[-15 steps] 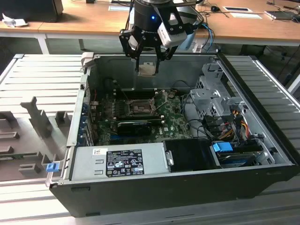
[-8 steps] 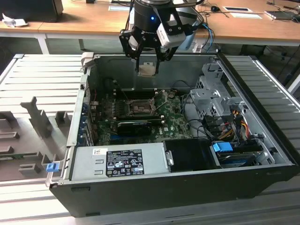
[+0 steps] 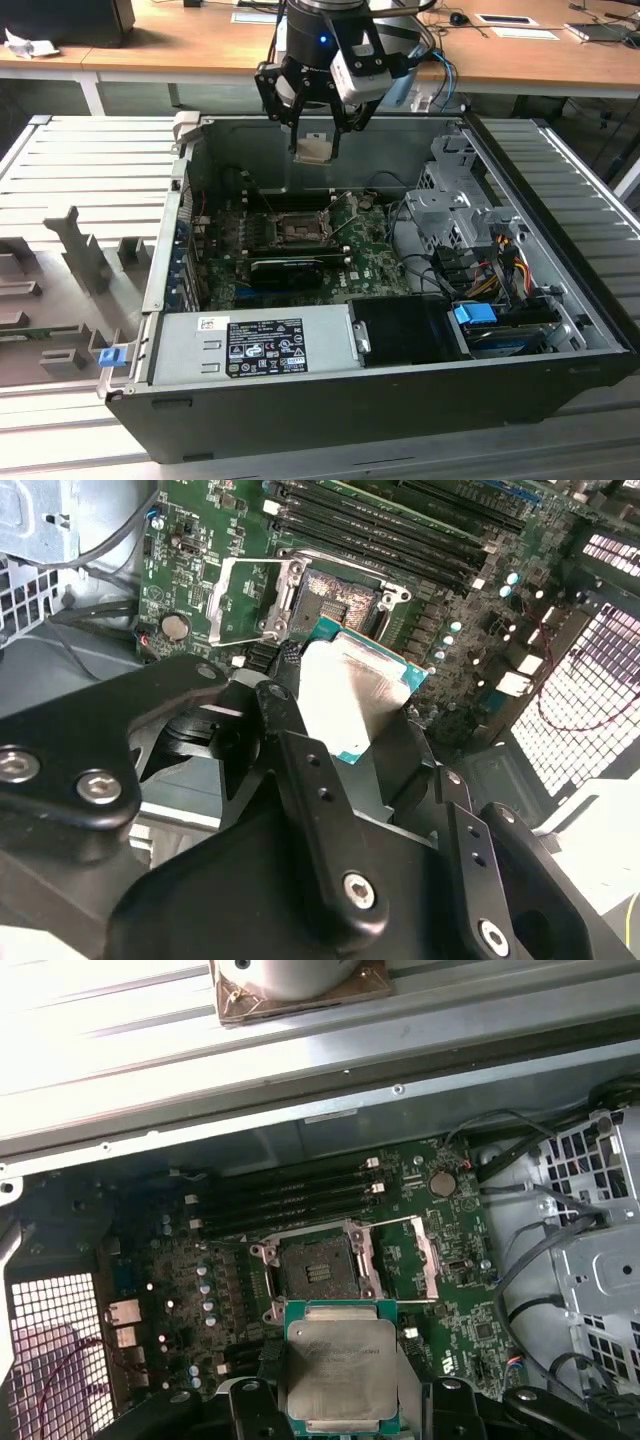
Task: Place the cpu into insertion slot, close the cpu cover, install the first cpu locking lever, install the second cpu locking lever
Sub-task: 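Place the cpu into insertion slot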
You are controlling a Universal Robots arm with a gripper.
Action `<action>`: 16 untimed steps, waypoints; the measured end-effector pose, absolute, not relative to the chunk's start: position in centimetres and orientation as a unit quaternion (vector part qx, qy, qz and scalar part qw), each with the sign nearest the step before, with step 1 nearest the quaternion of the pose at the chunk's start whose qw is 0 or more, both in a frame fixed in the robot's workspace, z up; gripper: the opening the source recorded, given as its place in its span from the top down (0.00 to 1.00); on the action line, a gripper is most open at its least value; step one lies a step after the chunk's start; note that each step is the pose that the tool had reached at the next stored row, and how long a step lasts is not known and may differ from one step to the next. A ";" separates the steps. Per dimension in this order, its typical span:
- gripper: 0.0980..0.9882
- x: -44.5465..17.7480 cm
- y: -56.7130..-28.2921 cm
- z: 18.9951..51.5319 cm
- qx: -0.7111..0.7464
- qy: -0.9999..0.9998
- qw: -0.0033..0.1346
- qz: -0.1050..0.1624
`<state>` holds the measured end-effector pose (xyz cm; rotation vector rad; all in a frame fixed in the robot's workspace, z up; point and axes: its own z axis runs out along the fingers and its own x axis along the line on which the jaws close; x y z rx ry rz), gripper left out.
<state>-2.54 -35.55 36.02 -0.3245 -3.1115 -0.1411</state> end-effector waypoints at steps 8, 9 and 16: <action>0.52 -2.5 -35.6 36.0 -0.126 -0.991 0.004 -0.045; 0.52 -2.5 -35.5 36.0 -0.130 -0.991 0.004 -0.045; 0.52 -2.5 -35.6 36.0 -0.145 -0.988 0.003 -0.045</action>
